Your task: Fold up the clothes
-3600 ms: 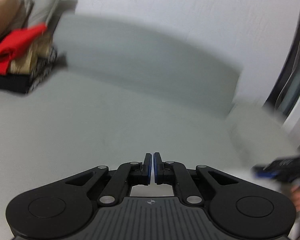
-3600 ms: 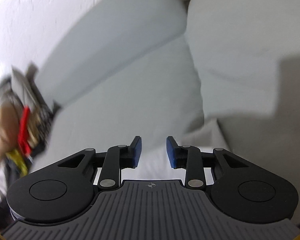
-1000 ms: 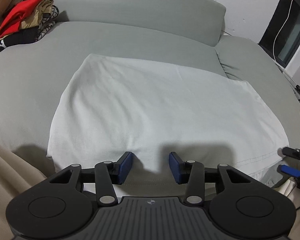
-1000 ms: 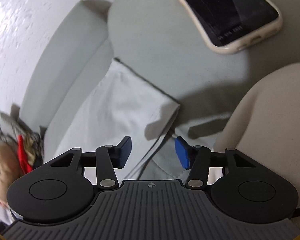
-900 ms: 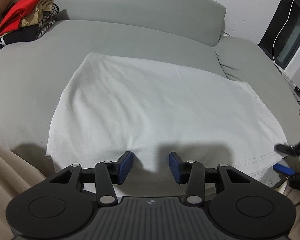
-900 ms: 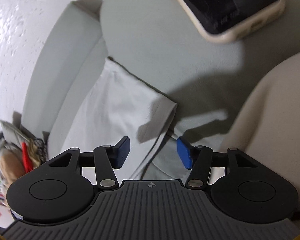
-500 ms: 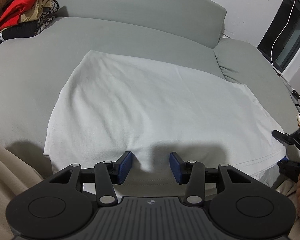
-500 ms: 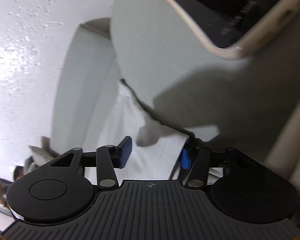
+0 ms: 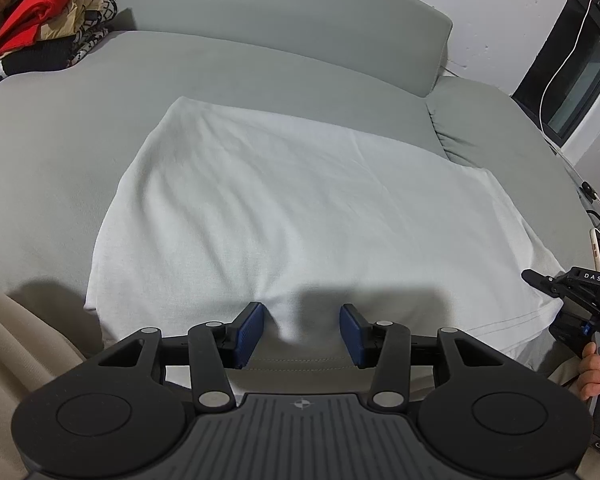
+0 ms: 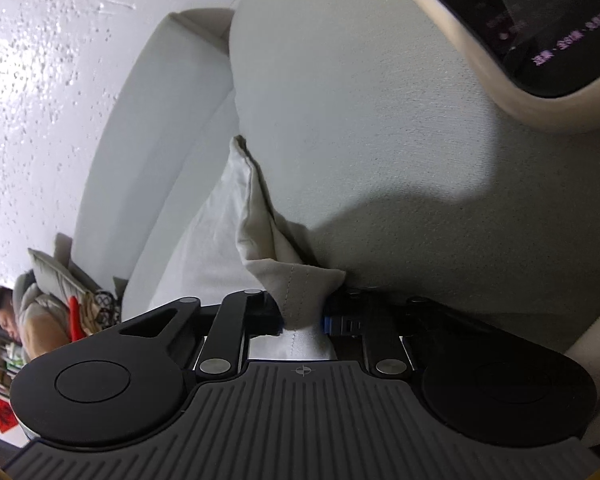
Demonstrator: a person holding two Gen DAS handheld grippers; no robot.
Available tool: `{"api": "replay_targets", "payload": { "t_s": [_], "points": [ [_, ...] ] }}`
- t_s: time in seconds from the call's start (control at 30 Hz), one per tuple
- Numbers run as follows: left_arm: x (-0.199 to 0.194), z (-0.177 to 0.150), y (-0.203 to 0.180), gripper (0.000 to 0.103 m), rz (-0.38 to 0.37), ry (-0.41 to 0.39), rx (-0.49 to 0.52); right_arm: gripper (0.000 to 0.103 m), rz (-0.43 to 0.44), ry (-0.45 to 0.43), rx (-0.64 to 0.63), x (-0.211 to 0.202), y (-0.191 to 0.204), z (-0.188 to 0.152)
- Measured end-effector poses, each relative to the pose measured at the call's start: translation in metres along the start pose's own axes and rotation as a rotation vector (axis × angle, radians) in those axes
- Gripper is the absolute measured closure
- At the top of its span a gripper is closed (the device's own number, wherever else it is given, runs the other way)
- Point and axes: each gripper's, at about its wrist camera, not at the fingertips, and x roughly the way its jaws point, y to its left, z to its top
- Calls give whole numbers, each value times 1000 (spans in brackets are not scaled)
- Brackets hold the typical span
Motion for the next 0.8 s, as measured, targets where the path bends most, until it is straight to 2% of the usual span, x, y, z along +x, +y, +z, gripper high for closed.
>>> {"api": "replay_targets", "payload": {
  "t_s": [0.17,0.27,0.37,0.53,0.6,0.67,0.8],
  "points": [
    [0,2,-2,59,7,14,15,92,-76,-8,-29,-11,17,-5],
    [-3,4,-6,59,25,25,37,97,-181,-34,-174,-18,52,-8],
    [-11,4,-6,59,32,23,33,98,-269,-66,-335,-21,94,-16],
    [-36,5,16,59,-13,-49,-50,98,-333,-115,-634,-23,165,-49],
    [-49,11,29,59,-23,-106,-93,98,-336,-130,-740,-24,194,-68],
    [-61,20,46,55,-5,-167,-131,98,-318,-135,-835,-24,222,-87],
    [-79,34,88,52,48,-226,-228,98,-229,-128,-1026,-20,281,-135]
  ]
}}
